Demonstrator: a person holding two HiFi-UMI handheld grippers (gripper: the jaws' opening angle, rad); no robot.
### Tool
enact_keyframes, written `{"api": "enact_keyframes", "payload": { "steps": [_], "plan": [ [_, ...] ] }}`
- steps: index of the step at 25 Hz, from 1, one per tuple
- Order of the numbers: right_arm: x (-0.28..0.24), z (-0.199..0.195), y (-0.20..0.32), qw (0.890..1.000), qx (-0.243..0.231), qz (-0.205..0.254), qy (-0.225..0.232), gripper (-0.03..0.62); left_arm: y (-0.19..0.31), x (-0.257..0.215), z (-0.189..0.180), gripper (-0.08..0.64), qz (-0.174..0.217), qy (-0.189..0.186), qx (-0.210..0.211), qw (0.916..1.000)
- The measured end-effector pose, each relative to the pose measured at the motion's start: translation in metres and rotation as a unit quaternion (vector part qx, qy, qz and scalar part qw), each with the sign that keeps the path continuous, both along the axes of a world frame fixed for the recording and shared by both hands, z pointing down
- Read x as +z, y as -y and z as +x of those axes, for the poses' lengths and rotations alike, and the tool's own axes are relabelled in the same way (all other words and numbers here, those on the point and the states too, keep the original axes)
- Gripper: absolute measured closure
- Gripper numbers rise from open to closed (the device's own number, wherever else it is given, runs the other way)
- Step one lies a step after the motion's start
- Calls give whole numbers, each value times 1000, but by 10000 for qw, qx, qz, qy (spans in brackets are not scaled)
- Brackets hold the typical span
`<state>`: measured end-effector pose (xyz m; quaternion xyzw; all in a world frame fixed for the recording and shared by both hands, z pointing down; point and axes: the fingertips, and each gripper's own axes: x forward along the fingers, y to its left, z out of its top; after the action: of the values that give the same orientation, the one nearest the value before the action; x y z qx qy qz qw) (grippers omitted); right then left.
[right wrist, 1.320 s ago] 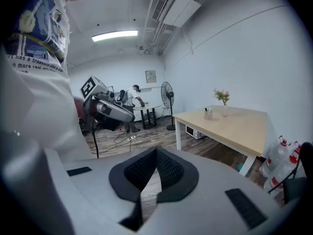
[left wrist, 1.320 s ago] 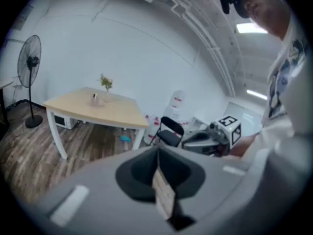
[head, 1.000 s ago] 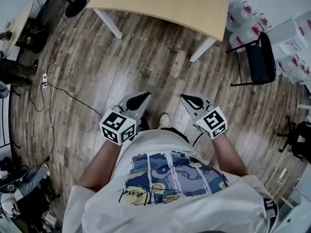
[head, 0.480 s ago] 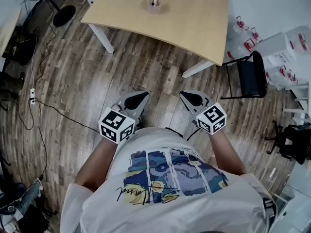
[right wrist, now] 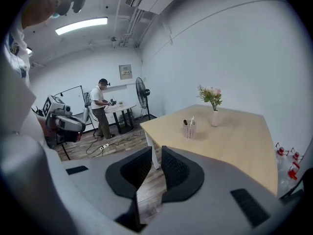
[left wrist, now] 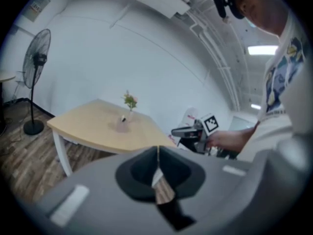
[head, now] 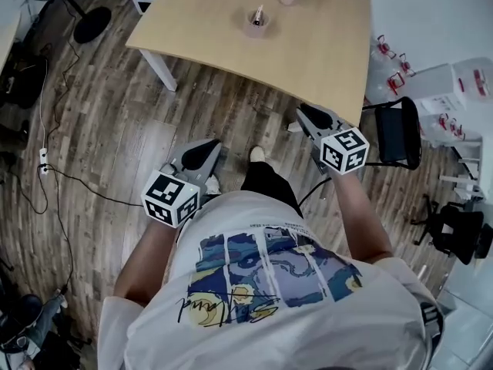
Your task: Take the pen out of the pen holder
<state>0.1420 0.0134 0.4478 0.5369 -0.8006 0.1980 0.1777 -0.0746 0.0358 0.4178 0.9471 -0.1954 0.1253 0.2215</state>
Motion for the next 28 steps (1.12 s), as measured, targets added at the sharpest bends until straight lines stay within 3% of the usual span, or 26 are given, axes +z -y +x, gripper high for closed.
{"api": "enact_keyframes", "payload": {
  "steps": [5,15,22,28],
  "plan": [
    [16,38,101,9993,-198,-107,300,528,58,12,8,546,-63,179,-498,9986],
    [56,83,288,9908,-1121,-550,520,479,166,-4,69,546,46,296,-1520,9879],
    [87,85,368,9798,-1596,-810,888,459,209,-9,91,546,32,476,-2132,9758],
    [106,71,397,9681,-1989,-1012,1141,451,217,-4,94,546,-163,698,-2425,9675]
  ]
}}
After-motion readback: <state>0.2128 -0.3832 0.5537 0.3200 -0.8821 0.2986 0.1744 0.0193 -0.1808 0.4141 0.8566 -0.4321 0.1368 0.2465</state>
